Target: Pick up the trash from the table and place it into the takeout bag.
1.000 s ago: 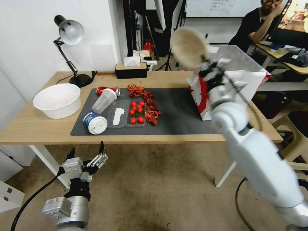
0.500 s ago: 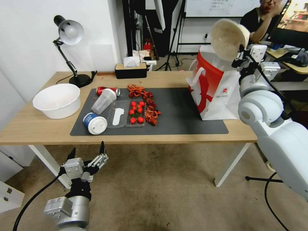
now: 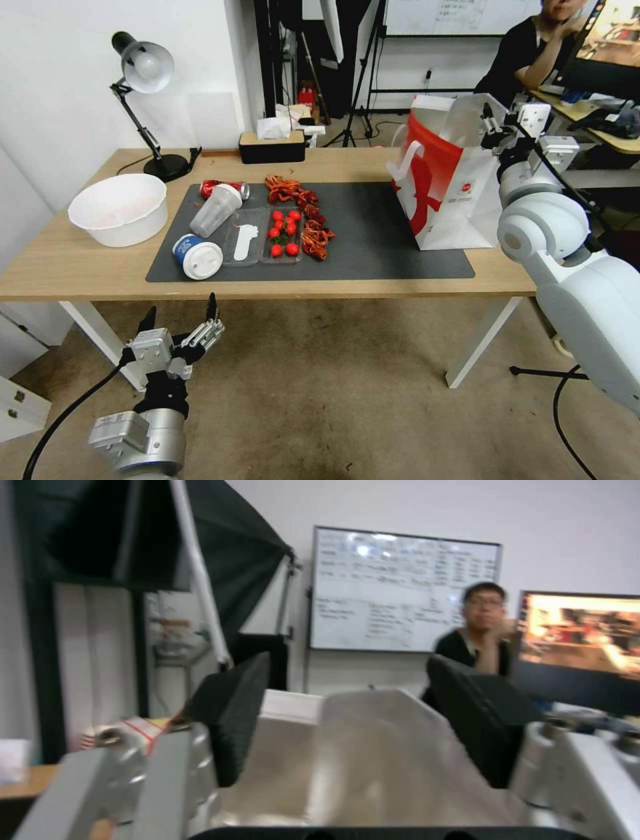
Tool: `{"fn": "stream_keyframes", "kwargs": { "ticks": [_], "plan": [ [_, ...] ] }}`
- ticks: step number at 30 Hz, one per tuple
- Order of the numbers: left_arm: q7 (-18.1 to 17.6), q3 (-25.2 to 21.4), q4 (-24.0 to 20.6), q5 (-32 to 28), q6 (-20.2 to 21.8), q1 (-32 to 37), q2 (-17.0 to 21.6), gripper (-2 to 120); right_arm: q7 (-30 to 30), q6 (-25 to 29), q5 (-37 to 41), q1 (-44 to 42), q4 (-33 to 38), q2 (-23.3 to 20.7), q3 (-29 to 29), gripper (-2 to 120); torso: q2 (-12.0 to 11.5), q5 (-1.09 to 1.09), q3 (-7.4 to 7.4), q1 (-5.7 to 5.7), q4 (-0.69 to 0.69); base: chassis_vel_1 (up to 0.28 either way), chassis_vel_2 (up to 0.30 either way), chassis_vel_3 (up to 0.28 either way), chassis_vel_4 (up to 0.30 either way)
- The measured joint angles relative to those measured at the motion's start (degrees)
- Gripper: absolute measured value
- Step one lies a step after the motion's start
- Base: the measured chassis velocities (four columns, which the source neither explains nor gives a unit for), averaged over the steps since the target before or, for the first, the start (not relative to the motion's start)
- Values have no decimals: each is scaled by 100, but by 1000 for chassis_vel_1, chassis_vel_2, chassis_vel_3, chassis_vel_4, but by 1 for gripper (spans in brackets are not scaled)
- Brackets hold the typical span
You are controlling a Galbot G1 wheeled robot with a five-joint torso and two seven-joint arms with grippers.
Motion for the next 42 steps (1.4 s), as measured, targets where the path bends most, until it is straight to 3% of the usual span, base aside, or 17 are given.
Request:
{"fn": "stream_keyframes", "kwargs": {
  "ticks": [4,7,9,12,17,25,31,36,42],
  "plan": [
    [3,13,-23,16,0,-24,-32,100,-288,316,264,136,64,-12,-104,81,0,0,0,1,1,0,0,0,0],
    [15,21,-52,27,2,-3,-48,100,-583,428,1028,137,375,-93,-112,96,0,-1,0,0,1,0,0,0,0],
    [16,18,-53,27,1,-1,-49,100,-660,449,1193,106,456,-123,-113,97,0,-2,0,0,0,0,0,0,0],
    [20,-4,-57,23,0,2,-50,100,-1291,525,1591,-323,880,-298,-112,100,0,0,0,0,0,0,0,0,0],
    [29,-2,-90,37,-6,26,-32,100,-1777,608,1543,-1043,1178,-460,-85,100,0,1,0,0,-1,0,0,0,0],
    [43,-26,-89,26,-17,-9,25,100,-1769,1228,356,-2550,1538,-434,55,100,0,-1,0,0,0,0,0,0,0],
    [58,-44,-19,-62,-19,-110,109,100,-2084,2253,-804,-4334,1507,198,684,100,0,0,-1,0,-2,0,0,0,0],
    [58,-45,56,-135,5,-225,182,100,-2331,2688,-1354,-5233,1463,825,983,100,0,0,0,0,0,0,0,0,0],
    [-112,-37,80,-444,174,-426,434,100,-2388,2790,-1673,-5651,1476,1156,1014,100,0,0,0,0,-1,0,0,0,0]
  ]
}}
